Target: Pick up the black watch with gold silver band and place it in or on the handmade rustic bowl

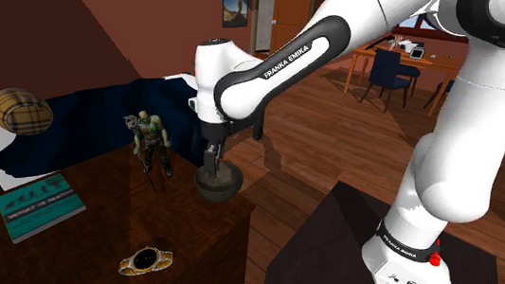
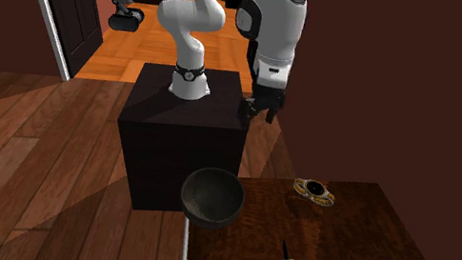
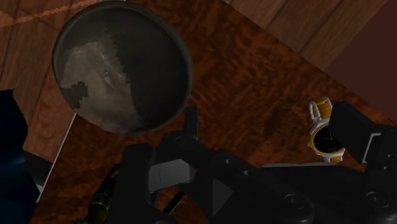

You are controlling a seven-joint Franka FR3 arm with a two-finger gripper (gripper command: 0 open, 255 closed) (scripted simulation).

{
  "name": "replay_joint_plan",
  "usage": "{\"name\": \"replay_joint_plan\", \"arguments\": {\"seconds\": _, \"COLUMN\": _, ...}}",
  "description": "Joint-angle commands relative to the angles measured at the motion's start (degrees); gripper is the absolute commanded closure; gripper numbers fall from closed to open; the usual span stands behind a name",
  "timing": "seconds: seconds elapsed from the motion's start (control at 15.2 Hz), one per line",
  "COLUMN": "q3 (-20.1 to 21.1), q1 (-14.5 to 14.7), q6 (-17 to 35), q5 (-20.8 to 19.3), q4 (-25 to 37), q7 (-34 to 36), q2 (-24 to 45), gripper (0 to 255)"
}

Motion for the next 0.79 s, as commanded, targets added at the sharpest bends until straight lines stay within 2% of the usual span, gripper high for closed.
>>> {"name": "replay_joint_plan", "arguments": {"seconds": 0.0, "q3": 0.7, "q1": 0.8, "q6": 1.8, "q5": -1.2, "q4": 2.1, "q7": 0.4, "q2": 4.2, "gripper": 0}}
{"name": "replay_joint_plan", "arguments": {"seconds": 0.73, "q3": 2.3, "q1": 7.6, "q6": 5.6, "q5": -8.8, "q4": 18.0, "q7": 2.5, "q2": 25.7, "gripper": 0}}
